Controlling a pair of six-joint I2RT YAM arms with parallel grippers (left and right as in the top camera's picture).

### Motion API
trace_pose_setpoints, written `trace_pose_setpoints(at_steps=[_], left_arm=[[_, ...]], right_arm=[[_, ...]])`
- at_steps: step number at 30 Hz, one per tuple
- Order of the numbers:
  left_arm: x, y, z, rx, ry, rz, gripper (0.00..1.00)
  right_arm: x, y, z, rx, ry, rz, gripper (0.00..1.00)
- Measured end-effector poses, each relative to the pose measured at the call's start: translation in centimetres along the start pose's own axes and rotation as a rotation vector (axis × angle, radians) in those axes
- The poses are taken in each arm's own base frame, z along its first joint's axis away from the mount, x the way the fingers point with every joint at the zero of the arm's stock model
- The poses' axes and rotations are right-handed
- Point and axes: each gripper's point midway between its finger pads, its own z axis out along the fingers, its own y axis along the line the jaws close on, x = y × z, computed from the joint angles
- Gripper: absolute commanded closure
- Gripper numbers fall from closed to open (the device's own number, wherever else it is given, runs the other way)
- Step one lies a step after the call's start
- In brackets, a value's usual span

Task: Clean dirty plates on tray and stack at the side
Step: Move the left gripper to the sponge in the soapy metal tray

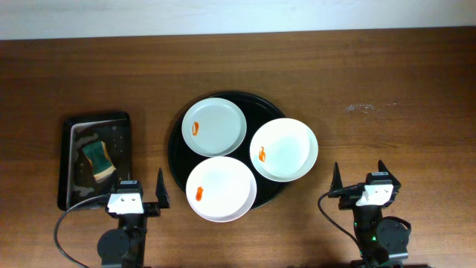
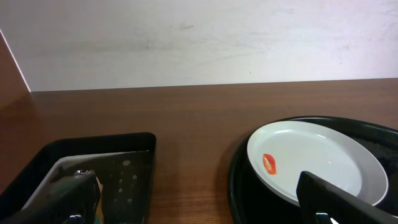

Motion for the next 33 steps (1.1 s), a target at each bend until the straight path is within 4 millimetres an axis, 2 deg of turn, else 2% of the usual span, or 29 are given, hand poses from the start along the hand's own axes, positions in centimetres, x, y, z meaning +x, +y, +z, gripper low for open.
trace_pose_setpoints(at_steps=[22,23,26,29,30,31,32,33], left_arm=[[0.0,0.0,0.0,0.0,0.0,0.0,0.01],[0.0,0.0,0.0,0.0,0.0,0.0,0.01],[-0.3,-0.7,0.0,0.044,-0.011,0.0,0.01],[-1.8,-2.0,-0.2,0.121,-0.071,-0.028,0.01],[-2.1,-2.3,-0.3,0.136,-0.071,-0.051,0.01],[-2.9,-2.3,-0.5,0.142,-0.069,-0.064,0.01],[-4.1,-2.4,-0.7,0.146,-0.055,-0.077,0.01],[-6.1,-2.4,-0.9,0.151,-0.046,-0.081,0.01]], right_arm=[[0.0,0.1,0.0,-0.007,-0.002,0.001,0.02],[-0.1,0.4,0.0,-0.021,-0.003,0.001,0.01],[-0.3,3.1,-0.3,-0.184,-0.01,0.073,0.01],[-0.8,5.7,-1.2,-0.341,0.012,0.15,0.01],[-2.2,6.0,-1.8,-0.37,0.013,0.159,0.01],[-4.5,6.1,-2.6,-0.388,0.004,0.166,0.01],[-6.4,6.1,-3.2,-0.399,0.031,0.172,0.01],[-7.4,6.1,-3.3,-0.403,0.075,0.179,0.01]])
